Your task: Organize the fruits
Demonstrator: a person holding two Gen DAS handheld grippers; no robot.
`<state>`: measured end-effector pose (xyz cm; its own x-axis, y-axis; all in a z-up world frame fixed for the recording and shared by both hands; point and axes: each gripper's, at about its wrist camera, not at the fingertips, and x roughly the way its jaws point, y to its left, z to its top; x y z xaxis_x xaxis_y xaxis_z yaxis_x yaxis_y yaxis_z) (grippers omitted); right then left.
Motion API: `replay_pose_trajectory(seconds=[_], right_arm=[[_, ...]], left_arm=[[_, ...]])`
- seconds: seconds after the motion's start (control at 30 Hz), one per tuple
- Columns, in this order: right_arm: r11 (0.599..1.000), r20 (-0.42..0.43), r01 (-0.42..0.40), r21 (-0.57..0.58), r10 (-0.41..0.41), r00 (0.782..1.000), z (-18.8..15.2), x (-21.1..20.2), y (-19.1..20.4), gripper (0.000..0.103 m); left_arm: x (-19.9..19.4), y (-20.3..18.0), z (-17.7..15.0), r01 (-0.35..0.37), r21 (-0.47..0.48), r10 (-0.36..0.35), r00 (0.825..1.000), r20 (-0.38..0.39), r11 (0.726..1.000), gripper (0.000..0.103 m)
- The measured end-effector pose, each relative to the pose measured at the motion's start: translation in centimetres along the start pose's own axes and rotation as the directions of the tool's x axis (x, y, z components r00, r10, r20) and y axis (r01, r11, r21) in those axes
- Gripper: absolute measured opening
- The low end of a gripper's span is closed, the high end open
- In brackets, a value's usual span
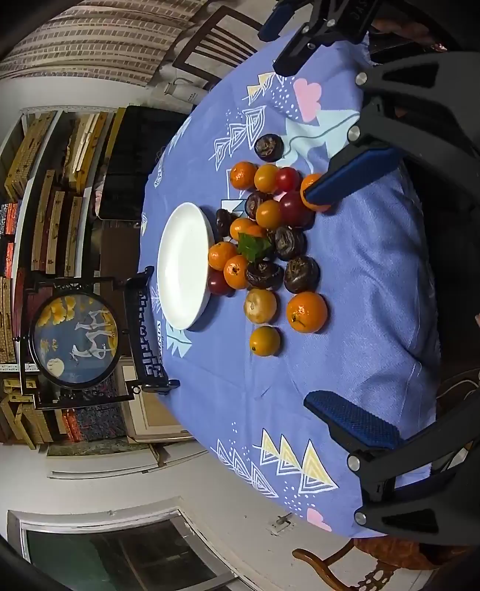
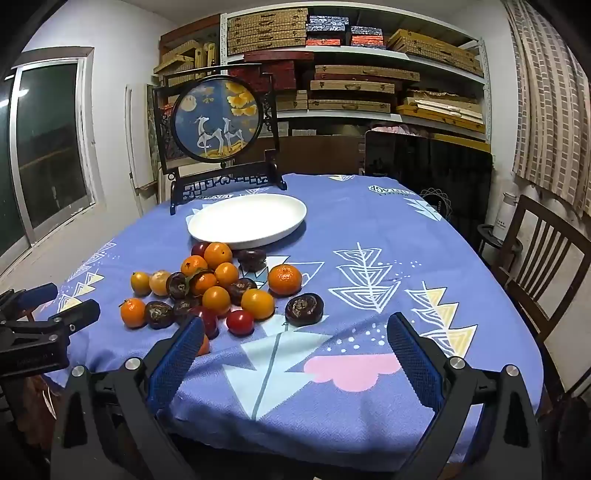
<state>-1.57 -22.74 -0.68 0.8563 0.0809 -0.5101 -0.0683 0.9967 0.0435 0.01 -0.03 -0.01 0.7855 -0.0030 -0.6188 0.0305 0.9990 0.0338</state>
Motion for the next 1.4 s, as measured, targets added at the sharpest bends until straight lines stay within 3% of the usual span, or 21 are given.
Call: replay_pose_trajectory(seconds=[1.4], right_arm=[[1.0, 0.0, -0.012, -0.019, 0.012, 1.0, 0.3, -0.1, 0.2, 0.099]], left_arm=[[-0.5, -0.1, 0.2, -0.004, 0.009, 0.004, 1.0, 0.02, 1.0, 0.098]])
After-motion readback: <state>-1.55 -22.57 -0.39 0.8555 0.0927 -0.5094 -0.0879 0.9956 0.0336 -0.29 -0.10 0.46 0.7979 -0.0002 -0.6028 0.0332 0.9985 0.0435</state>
